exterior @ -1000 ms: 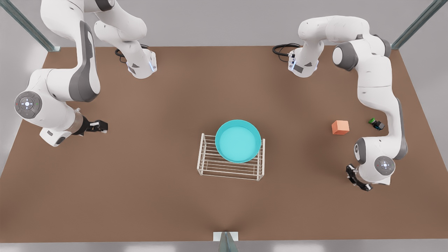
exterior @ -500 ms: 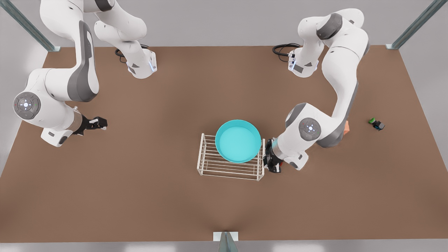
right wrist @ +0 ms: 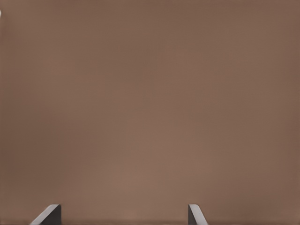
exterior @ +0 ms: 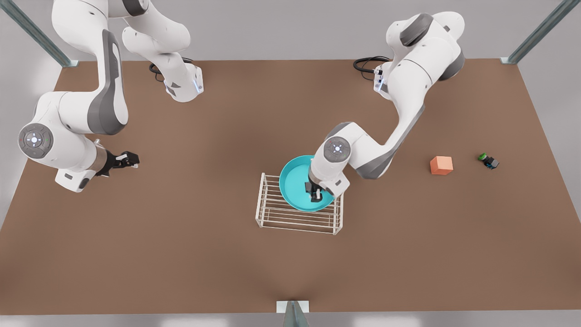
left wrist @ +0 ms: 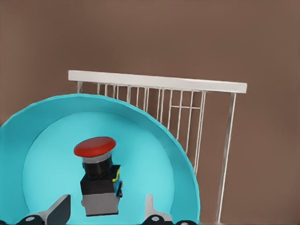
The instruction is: Place the plate on the shelf with right arm and place the red button switch in the plate with left arm
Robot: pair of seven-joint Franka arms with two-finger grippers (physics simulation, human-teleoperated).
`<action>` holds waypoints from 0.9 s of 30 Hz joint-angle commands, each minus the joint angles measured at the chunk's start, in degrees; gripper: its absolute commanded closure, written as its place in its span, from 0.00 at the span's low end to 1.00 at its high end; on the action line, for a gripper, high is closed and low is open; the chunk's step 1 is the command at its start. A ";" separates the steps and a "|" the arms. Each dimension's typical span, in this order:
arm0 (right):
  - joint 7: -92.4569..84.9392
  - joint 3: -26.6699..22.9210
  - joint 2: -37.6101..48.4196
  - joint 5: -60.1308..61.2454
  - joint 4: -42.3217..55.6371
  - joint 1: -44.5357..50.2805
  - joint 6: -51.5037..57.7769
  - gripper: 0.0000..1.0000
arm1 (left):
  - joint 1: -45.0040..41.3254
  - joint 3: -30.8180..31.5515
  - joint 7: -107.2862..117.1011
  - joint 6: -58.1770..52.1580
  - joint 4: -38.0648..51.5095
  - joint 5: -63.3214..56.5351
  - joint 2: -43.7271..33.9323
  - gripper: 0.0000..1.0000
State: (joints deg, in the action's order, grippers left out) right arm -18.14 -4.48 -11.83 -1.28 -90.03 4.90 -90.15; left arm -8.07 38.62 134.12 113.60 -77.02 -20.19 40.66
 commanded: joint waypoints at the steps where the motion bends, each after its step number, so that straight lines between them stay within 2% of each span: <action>1: -2.78 -0.09 0.05 0.05 0.03 0.02 0.06 0.00 | 0.07 2.07 -1.13 -9.34 1.34 -0.47 -3.12 0.00; 2: -2.78 -0.09 0.05 0.05 0.03 0.02 0.06 0.00 | 0.07 4.26 -17.16 -21.28 4.32 -0.47 -7.95 0.00; 4: -2.87 -0.09 -0.03 0.05 0.03 0.02 0.06 0.00 | 5.24 5.41 -55.82 -34.57 8.46 0.14 -13.40 0.00; 5: -2.87 -0.09 -0.03 0.05 0.03 0.02 0.06 0.00 | 11.39 6.02 -72.54 -35.11 8.55 5.15 -15.61 0.00; 6: -2.87 -0.09 -0.03 0.05 0.03 0.02 0.06 0.00 | 13.77 6.11 -78.99 -34.67 11.09 5.07 -15.35 0.00; 7: -2.87 -0.09 -0.12 0.05 0.03 0.02 -0.02 0.00 | 18.60 4.63 -103.98 -39.14 11.01 5.07 -15.79 0.00; 8: -2.87 -0.09 -0.12 0.05 0.03 0.02 0.06 0.00 | 14.24 -10.54 -129.15 -39.77 11.45 9.45 -17.80 0.00; 9: -2.87 -0.09 -0.12 0.05 0.03 0.02 0.06 0.00 | 6.49 -30.26 -142.55 -29.16 -0.38 23.16 -26.49 0.00; 10: -2.87 -0.09 -0.12 0.05 0.03 0.02 0.06 0.00 | 6.31 -31.42 -142.56 -21.66 -7.18 25.02 -30.73 0.00; 11: -2.87 -0.09 -0.21 0.05 0.03 0.02 0.06 0.00 | 6.22 -30.19 -141.59 -21.40 -5.07 22.83 -29.50 0.00; 27: -2.25 -0.09 -1.09 0.05 0.03 0.02 0.06 0.00 | 6.22 -30.27 -141.15 -19.99 -5.07 23.00 -28.18 0.00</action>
State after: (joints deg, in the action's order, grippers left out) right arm -20.23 -4.55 -12.92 -1.27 -90.03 4.93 -90.14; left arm -1.89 8.33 32.71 93.24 -82.12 2.68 12.55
